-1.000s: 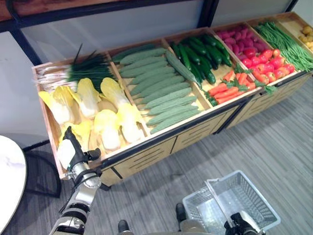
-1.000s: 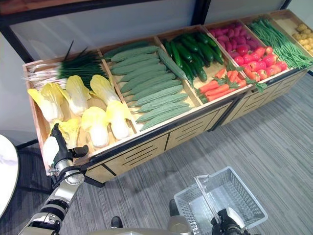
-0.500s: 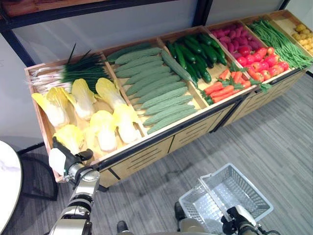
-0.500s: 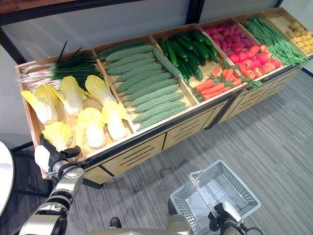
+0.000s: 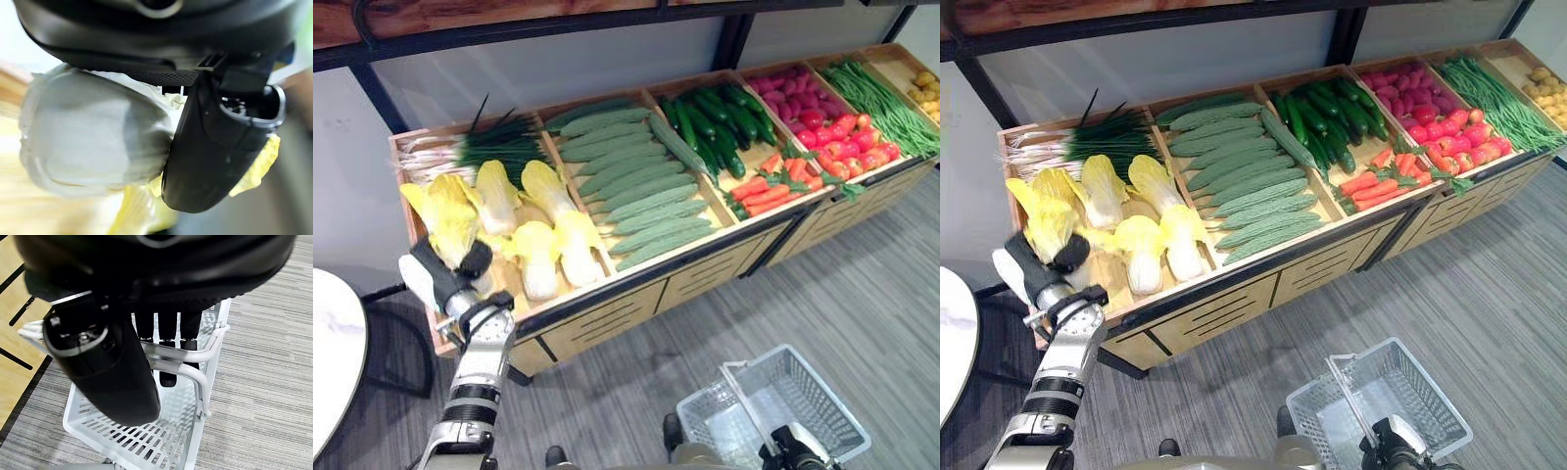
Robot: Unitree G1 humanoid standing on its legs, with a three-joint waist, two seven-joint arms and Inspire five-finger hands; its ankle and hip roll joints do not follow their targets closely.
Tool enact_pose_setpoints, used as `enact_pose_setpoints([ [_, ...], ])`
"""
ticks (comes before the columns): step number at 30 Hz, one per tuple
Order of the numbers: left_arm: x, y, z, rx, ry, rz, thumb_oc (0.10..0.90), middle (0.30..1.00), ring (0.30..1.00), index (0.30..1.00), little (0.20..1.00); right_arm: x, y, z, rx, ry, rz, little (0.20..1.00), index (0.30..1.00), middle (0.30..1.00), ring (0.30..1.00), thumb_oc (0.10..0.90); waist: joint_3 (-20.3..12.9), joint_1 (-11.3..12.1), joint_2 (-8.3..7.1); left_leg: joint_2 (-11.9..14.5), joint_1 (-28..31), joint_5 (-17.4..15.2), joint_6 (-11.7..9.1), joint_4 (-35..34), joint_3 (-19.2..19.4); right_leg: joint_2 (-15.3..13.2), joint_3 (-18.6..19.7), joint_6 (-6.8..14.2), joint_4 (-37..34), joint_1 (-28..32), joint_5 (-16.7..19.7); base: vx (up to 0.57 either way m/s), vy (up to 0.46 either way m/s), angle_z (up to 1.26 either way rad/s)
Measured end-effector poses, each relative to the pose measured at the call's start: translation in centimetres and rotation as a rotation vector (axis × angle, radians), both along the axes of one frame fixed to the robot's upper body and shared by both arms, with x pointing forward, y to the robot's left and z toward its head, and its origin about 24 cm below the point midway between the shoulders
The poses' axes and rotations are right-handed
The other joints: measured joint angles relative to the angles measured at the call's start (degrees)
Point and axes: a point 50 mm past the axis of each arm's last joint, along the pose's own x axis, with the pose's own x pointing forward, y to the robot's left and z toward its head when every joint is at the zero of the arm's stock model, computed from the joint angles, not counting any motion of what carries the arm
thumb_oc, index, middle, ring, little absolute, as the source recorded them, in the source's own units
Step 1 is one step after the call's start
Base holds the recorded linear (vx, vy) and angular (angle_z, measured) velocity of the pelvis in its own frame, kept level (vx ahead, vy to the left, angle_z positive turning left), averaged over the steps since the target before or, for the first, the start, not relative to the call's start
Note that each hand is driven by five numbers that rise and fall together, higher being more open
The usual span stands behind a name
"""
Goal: Get the vegetables into the basket
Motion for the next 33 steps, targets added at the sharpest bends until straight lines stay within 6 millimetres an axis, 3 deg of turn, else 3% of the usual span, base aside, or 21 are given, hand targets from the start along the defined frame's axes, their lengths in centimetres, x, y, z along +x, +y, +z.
enact_pose_setpoints([
  [1,-0.3,-0.9,2.8,0.078,-0.126,-0.031,0.4,0.3,0.3,0.3,0.3,0.0,0.0,0.0,0.0,0.0,-0.001,0.3,0.3,0.3,0.3,0.4,0.0,0.1,0.04,-0.2,0.0,0.0,0.1,0.0,-0.2,-0.2,-0.2,0.0,0.0,0.2,0.0,-0.02,0.024,0.13],
  [3,-0.7,-2.1,5.0,0.127,-0.24,-0.093,0.4,0.3,0.3,0.3,0.3,0.0,0.1,0.0,0.005,0.0,-0.001,0.3,0.3,0.3,0.3,0.4,-0.1,0.3,0.04,-0.3,0.0,0.1,0.1,-0.1,-0.4,-0.3,-0.3,0.0,0.0,0.3,0.0,-0.03,0.024,0.06],
  [5,-0.9,-3.4,5.3,0.17,-0.276,-0.255,0.4,0.3,0.3,0.3,0.3,-0.1,0.0,0.0,0.007,-0.001,-0.01,0.3,0.3,0.3,0.3,0.4,-0.4,0.4,0.39,-0.4,0.1,0.0,0.3,-0.1,-0.4,-0.4,-0.3,0.1,0.0,0.4,0.0,-0.03,0.044,0.02],
  [6,-1.0,-3.6,4.9,0.156,-0.264,-0.296,0.4,0.3,0.3,0.3,0.3,-0.1,0.0,0.0,0.009,-0.003,-0.018,0.3,0.3,0.3,0.3,0.4,-0.5,0.4,0.54,-0.4,0.1,0.0,0.3,-0.1,-0.5,-0.4,-0.3,0.1,0.0,0.4,0.0,-0.03,0.048,0.0],
  [7,-1.4,-4.1,3.5,0.042,-0.227,-0.481,0.4,0.3,0.3,0.3,0.3,0.1,-0.1,0.0,0.018,-0.011,-0.034,0.3,0.3,0.3,0.3,0.4,-0.7,0.3,1.01,-0.5,0.1,0.1,0.2,-0.2,-0.4,-0.5,-0.3,0.1,0.0,0.4,0.0,-0.01,0.045,-0.02],
  [10,-2.7,-5.3,-1.7,-0.255,-0.023,-0.824,0.4,0.3,0.3,0.3,0.3,0.1,-0.3,0.1,0.034,-0.009,-0.052,0.3,0.3,0.3,0.3,0.4,-1.0,-0.1,1.69,-0.7,0.4,0.0,0.3,0.0,0.0,-0.6,0.1,0.1,0.0,0.4,0.0,0.01,0.04,-0.06],
  [13,-3.9,-6.7,-7.3,-0.53,0.171,-0.974,0.4,0.3,0.3,0.3,0.3,0.5,-0.1,0.2,0.064,-0.012,-0.05,0.3,0.3,0.3,0.3,0.4,-1.0,-0.2,1.69,-0.8,1.4,-0.6,0.8,-0.2,1.2,-0.6,1.2,0.2,-0.1,0.3,-0.1,0.01,0.042,-0.17],
  [14,-4.3,-7.0,-8.2,-0.578,0.21,-0.992,0.4,0.3,0.3,0.3,0.3,0.6,-0.1,0.2,0.069,-0.017,-0.05,0.3,0.3,0.3,0.3,0.4,-1.0,-0.5,1.68,-0.8,1.4,-0.7,0.9,-0.3,1.6,-0.6,1.6,0.4,-0.2,0.2,-0.2,0.02,0.049,-0.22],
  [16,-5.1,-7.3,-8.8,-0.645,0.223,-1.05,0.4,0.3,0.3,0.3,0.3,0.9,-0.1,0.3,0.083,-0.03,-0.059,0.3,0.3,0.3,0.3,0.4,-1.0,-1.4,1.66,-1.0,1.5,-0.7,0.8,-0.2,2.0,-0.8,2.1,0.4,0.0,0.1,0.0,0.02,0.055,-0.12],
  [20,-4.9,-7.6,-8.2,-0.666,0.178,-1.107,0.4,0.3,0.3,0.3,0.3,0.2,-0.4,0.2,0.081,-0.013,-0.074,0.3,0.3,0.3,0.3,0.4,-1.0,-1.4,1.62,-1.4,2.4,-0.7,0.7,-0.3,2.9,-1.0,3.0,0.5,0.0,0.5,0.2,0.01,0.072,-0.14],
  [24,-4.4,-7.7,-7.5,-0.637,0.159,-1.157,0.4,0.3,0.3,0.3,0.3,-0.2,-0.7,0.2,0.079,-0.008,-0.11,0.3,0.3,0.3,0.3,0.4,-0.7,-1.8,1.0,-2.8,4.0,-2.1,1.6,-0.3,6.1,-1.7,6.6,1.2,1.4,-0.7,0.6,-0.06,0.108,-0.39],
  [28,-3.4,-7.1,-6.3,-0.536,0.176,-1.197,0.4,0.3,0.3,0.3,0.3,0.9,0.2,0.1,0.118,-0.055,-0.137,0.3,0.3,0.3,0.3,0.4,1.7,-3.6,-3.12,-6.2,2.9,-3.1,2.5,-0.2,10.3,-2.7,10.2,3.3,5.5,-7.8,3.5,-0.2,0.107,-0.8],
  [29,-3.1,-6.8,-5.9,-0.508,0.175,-1.202,0.4,0.3,0.3,0.3,0.3,1.5,0.7,0.0,0.134,-0.068,-0.143,0.3,0.3,0.3,0.3,0.4,2.3,-3.3,-4.02,-6.6,2.1,-3.4,3.0,-0.3,10.8,-2.5,8.5,3.4,4.8,-9.9,6.4,-0.12,0.179,-0.91],
  [30,-3.0,-6.5,-5.7,-0.494,0.176,-1.202,0.4,0.3,0.3,0.3,0.3,1.8,1.1,0.0,0.145,-0.073,-0.141,0.3,0.3,0.3,0.3,0.4,2.7,-3.0,-4.73,-7.0,1.9,-3.4,3.4,-0.3,11.5,-2.8,6.2,4.7,3.5,-10.4,7.1,-0.15,0.173,-1.39],
  [31,-2.7,-6.8,-5.6,-0.481,0.18,-1.207,0.4,0.3,0.3,0.3,0.3,2.9,1.2,0.1,0.144,-0.1,-0.165,0.3,0.3,0.3,0.3,0.4,4.6,-1.6,-2.81,-4.9,1.3,-2.8,5.8,-0.3,15.4,-4.7,-9.6,2.1,1.8,-11.6,-1.8,-0.11,0.122,-1.24],
  [32,-2.8,-7.6,-5.8,-0.482,0.19,-1.236,0.4,0.3,0.3,0.3,0.3,2.2,-0.2,0.4,0.101,-0.098,-0.206,0.3,0.3,0.3,0.3,0.4,6.0,-1.6,-0.11,-2.0,0.8,-2.5,6.1,0.2,16.3,-5.7,-16.8,1.5,13.5,-12.1,-2.4,-0.17,0.053,-1.13],
  [33,-2.9,-7.6,-5.8,-0.475,0.197,-1.244,0.4,0.3,0.3,0.3,0.3,1.6,-0.5,0.4,0.097,-0.083,-0.21,0.3,0.3,0.3,0.3,0.4,5.9,-1.2,-0.12,-1.5,1.2,-2.5,6.3,0.1,17.4,-6.6,-18.2,1.2,17.8,-12.0,-3.5,-0.12,0.031,-0.66],
])
